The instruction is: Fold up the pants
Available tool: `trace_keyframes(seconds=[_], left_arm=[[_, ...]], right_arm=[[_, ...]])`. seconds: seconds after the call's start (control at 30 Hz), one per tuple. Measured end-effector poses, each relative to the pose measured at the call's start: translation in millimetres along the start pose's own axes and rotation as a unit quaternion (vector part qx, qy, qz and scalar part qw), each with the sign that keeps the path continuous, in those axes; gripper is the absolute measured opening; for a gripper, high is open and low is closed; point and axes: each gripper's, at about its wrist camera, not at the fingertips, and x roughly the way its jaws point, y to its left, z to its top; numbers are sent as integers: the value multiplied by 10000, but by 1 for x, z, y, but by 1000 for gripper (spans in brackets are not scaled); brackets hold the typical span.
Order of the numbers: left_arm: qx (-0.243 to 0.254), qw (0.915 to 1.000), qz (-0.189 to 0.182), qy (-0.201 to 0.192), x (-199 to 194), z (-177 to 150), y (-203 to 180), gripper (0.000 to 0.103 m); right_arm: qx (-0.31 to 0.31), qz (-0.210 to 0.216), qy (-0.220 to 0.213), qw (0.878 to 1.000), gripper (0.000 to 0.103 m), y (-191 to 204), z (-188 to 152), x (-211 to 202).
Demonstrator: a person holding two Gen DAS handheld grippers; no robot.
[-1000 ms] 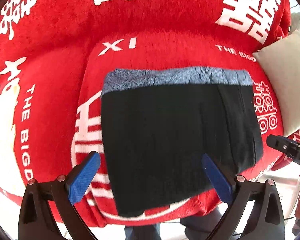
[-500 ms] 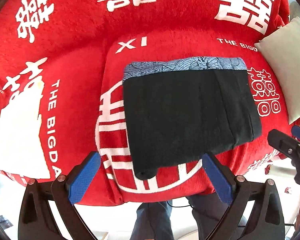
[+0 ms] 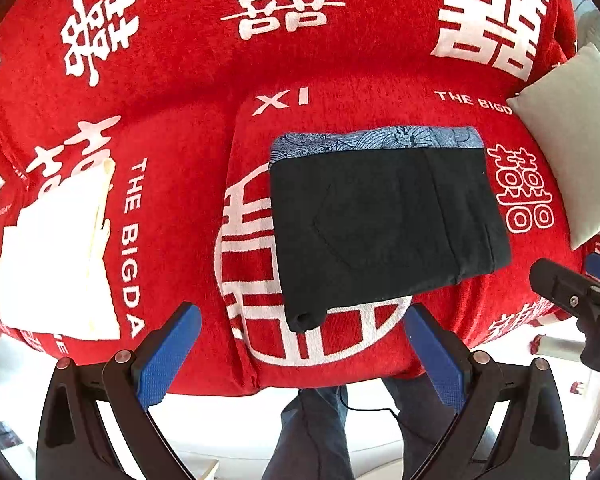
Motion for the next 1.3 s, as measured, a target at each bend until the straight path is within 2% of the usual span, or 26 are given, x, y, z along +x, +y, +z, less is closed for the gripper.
trace_keyframes(seconds=[0.57,0.87,1.3], left_arm=[[-114,9996,242,-40,-25,-4,-11,102],[-227,9994,242,-84,-33,-4,-11,102],[-141,9995,260,-131,-38,-5,-20,102]], right_arm=[[-167,117,86,9998,103,-15,-6,-20],[-318,82,100,9994,103,-10,-2,-19],[-344,95,81,9993,103,-12,-1,-22]])
